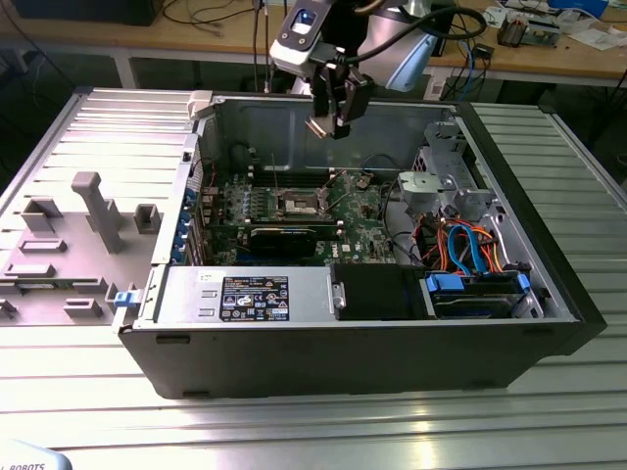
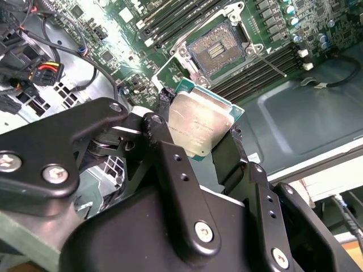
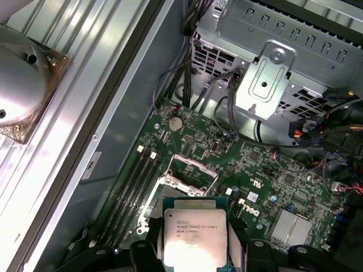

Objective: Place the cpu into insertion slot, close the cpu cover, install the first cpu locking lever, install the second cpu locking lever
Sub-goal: 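Place the cpu into insertion slot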

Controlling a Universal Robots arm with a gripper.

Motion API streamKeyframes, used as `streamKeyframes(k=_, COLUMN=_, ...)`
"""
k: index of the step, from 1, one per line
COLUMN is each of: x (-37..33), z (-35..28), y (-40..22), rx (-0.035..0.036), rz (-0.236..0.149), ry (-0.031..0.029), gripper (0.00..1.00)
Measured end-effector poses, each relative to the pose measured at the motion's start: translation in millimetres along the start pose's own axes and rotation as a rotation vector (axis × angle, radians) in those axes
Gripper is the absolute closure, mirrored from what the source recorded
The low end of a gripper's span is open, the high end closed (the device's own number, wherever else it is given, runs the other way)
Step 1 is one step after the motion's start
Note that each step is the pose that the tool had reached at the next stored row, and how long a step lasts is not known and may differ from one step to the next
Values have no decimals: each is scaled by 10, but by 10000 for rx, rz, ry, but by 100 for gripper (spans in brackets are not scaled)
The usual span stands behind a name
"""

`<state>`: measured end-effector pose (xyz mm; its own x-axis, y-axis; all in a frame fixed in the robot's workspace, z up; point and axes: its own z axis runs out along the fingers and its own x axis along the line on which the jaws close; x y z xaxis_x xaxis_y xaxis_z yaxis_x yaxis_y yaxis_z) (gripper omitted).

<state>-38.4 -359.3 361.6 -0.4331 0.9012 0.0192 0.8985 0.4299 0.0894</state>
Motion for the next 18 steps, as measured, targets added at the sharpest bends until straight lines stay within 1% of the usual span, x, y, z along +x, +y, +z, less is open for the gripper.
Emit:
streamKeyframes(k=4, x=1, z=2, y=-3, rx=-3, rz=265, ry=-24, gripper=46)
streamKeyframes(k=10, x=2, z=2, y=-5, rx=-5, rz=293, ry=-27, gripper=46)
streamKeyframes(k=11, x=3, z=4, y=-7, rx=-9, rz=468, ry=-42, gripper=46)
streamKeyframes(k=12, x=5, z=6, y=-11, rx=-14, rz=780, ry=-70, gripper=46)
streamKeyframes(k=18, x=5, z=6, y=-11, rx=-14, rz=789, ry=-71, gripper=46)
